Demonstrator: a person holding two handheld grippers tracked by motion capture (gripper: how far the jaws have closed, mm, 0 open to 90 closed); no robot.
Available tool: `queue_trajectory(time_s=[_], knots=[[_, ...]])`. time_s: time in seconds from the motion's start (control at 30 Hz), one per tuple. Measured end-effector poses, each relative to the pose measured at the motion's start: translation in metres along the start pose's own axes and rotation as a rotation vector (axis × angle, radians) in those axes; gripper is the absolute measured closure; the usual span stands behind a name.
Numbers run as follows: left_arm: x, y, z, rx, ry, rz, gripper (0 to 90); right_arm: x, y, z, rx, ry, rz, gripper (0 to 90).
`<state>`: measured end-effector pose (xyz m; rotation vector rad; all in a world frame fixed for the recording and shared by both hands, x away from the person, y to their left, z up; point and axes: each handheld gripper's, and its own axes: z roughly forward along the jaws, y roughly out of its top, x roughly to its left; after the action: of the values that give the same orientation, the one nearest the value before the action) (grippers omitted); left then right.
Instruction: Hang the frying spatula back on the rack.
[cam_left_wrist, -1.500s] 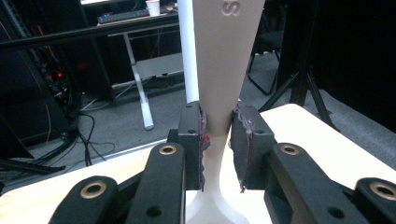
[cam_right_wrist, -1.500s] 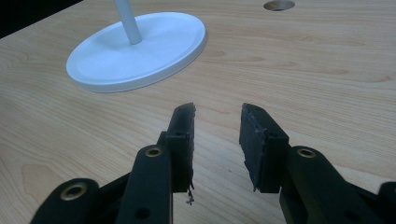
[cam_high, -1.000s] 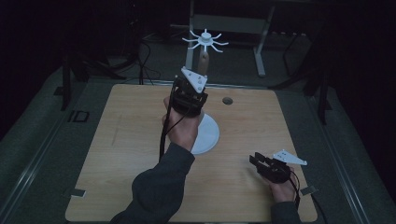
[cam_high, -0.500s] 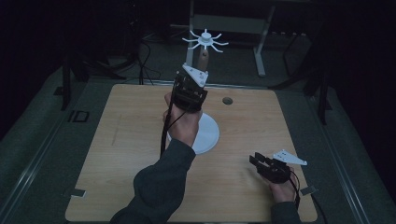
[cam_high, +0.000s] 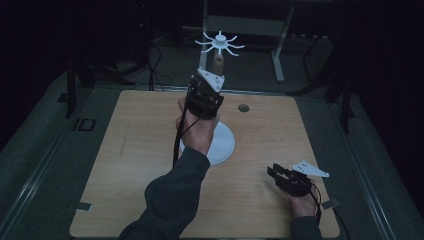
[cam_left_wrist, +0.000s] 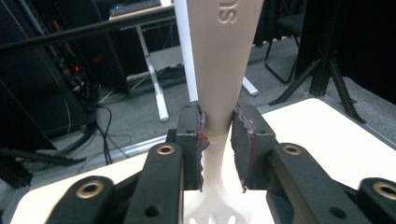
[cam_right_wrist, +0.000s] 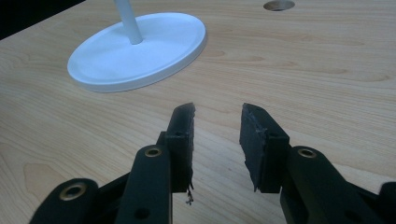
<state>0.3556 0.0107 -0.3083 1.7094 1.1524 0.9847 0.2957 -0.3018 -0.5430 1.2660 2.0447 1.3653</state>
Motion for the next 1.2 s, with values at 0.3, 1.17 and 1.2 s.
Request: queue_trajectory(time_s=[0.3, 1.17, 1.2], knots=[[0.001, -0.007, 0.000, -0.038, -0.041, 0.006, 54.8, 0.001, 0.000, 0.000, 0.003, 0.003, -0.004, 64.7], [0.014, -0.028, -0.024, -0.079, -0.173, -0.001, 41.3, 0.001, -0.001, 0.001, 0.006, 0.001, -0.005, 64.4], [0.015, -0.029, -0.025, -0.080, -0.181, -0.001, 41.3, 0.001, -0.001, 0.001, 0.006, 0.002, -0.005, 64.3]])
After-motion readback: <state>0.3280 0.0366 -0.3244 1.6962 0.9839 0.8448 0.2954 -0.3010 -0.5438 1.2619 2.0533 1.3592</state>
